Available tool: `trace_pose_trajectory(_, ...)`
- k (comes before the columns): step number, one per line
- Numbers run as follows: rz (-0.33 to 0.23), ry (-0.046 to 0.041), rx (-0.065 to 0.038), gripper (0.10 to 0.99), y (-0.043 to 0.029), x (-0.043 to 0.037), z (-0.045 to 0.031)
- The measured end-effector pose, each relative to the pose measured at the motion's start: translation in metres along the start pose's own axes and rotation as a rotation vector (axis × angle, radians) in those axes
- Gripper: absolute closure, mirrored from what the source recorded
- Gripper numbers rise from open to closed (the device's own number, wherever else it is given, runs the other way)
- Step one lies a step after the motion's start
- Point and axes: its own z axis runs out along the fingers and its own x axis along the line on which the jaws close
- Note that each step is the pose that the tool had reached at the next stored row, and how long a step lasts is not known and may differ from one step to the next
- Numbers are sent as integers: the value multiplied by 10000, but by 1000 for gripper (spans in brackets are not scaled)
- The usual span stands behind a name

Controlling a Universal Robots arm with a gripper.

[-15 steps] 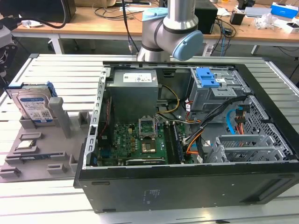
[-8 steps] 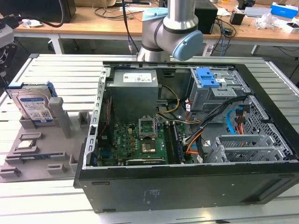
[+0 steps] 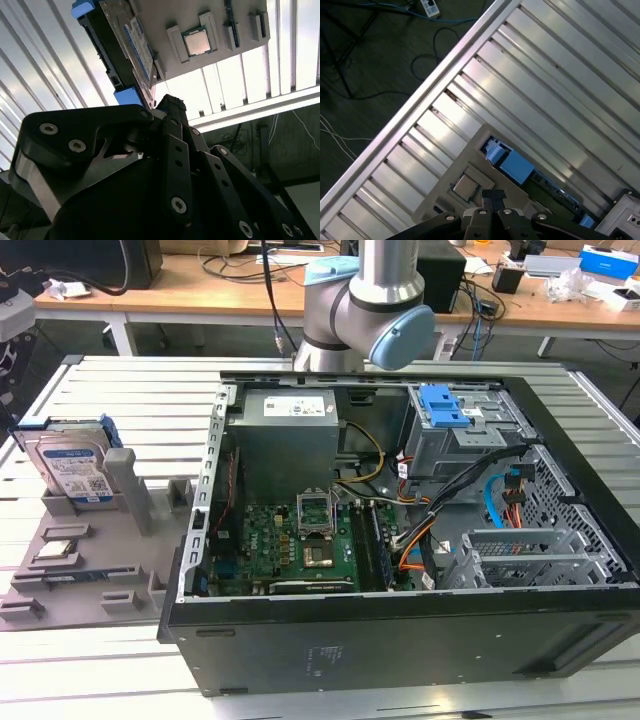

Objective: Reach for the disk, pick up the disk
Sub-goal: 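Pick up the disk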

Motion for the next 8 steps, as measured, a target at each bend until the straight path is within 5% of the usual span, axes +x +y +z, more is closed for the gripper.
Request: trace_pose_trajectory(8,-1233,47,1,980,0,0,0)
